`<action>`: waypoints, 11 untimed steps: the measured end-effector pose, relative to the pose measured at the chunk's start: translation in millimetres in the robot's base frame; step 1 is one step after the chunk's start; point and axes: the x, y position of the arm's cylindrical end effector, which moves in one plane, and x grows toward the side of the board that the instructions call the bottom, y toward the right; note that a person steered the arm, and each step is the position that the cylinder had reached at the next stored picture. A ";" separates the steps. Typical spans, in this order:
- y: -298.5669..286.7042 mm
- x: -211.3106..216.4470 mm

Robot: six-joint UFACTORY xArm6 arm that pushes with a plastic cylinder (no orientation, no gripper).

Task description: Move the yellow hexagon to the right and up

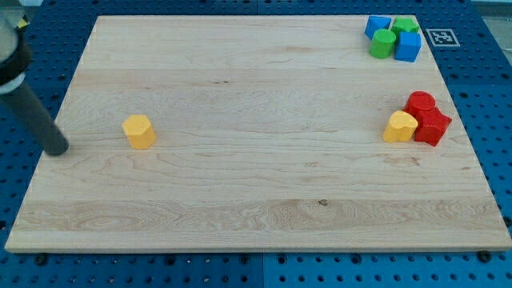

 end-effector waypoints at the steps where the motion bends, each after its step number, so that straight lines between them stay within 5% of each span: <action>1: 69.4 -20.7; 3: 239.7 -52.5; 4: 215.1 -62.5; 6: 57.9 -51.8; 7: 57.7 -7.5; 10: 264.0 -13.3; 11: 243.5 -7.7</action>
